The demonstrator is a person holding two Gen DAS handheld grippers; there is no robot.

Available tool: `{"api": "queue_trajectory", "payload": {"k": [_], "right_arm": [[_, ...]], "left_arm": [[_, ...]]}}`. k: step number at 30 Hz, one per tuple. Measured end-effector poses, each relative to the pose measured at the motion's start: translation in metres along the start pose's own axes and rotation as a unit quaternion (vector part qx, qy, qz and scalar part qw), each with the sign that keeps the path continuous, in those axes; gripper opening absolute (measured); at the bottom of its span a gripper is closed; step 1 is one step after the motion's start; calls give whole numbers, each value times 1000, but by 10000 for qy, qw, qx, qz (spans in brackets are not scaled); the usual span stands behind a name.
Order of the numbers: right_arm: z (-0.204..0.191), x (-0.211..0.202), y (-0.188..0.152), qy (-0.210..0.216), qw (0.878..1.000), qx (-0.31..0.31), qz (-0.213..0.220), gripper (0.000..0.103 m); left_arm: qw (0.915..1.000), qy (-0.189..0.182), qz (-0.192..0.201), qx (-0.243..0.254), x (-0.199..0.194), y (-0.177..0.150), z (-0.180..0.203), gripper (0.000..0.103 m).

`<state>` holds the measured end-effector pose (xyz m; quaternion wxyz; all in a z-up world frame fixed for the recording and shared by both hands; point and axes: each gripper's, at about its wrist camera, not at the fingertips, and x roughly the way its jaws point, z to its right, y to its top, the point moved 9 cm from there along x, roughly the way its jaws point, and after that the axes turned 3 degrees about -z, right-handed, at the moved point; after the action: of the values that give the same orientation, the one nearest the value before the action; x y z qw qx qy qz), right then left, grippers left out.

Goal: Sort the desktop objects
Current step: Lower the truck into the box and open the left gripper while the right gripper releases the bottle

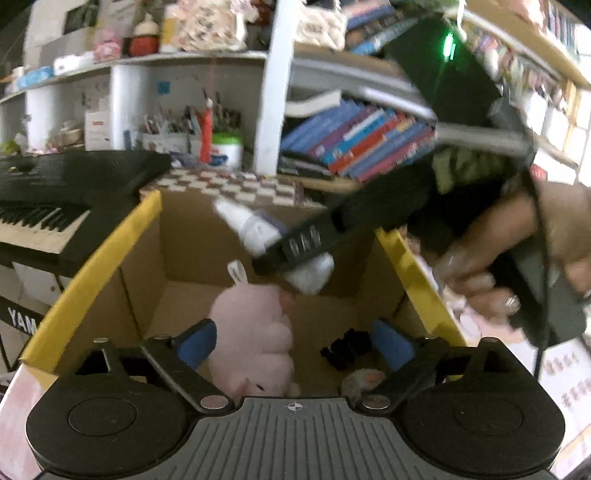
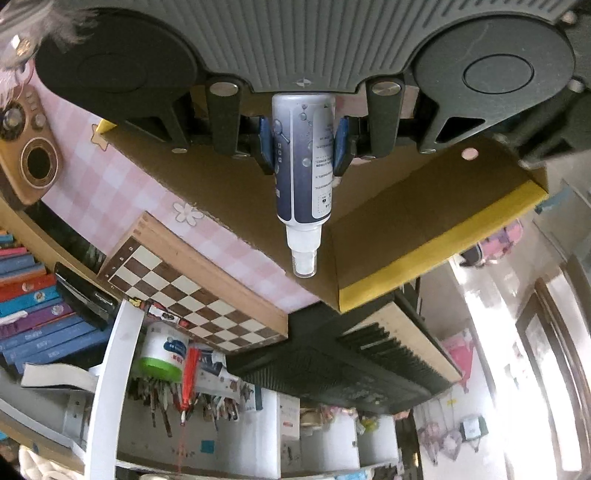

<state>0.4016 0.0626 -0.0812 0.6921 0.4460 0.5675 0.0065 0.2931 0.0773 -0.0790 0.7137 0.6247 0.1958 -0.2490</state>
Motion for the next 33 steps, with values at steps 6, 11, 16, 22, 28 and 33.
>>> {"api": "queue_trajectory", "payload": {"k": [6, 11, 16, 22, 28, 33], "right_arm": [[3, 18, -11, -93, 9996, 12, -258, 30], [13, 22, -12, -148, 9993, 220, -250, 35], [13, 4, -11, -123, 9991, 392, 44, 43], [12, -31, -18, -219, 9959, 756, 437, 46], [11, -69, -31, -383, 9901, 1102, 785, 46], [15, -99, -47, -683, 9819, 1414, 1063, 47]], "left_arm": [[9989, 76, 304, -342, -18, 6, -14, 98], [9977, 195, 408, -504, -26, 9, -25, 99], [9972, 219, 476, -530, -34, 9, -25, 99], [9971, 187, 539, -500, -43, 9, -21, 99], [9968, 94, 637, -465, -56, 7, -13, 99], [9962, 30, 728, -473, -71, 4, -10, 99]]}}
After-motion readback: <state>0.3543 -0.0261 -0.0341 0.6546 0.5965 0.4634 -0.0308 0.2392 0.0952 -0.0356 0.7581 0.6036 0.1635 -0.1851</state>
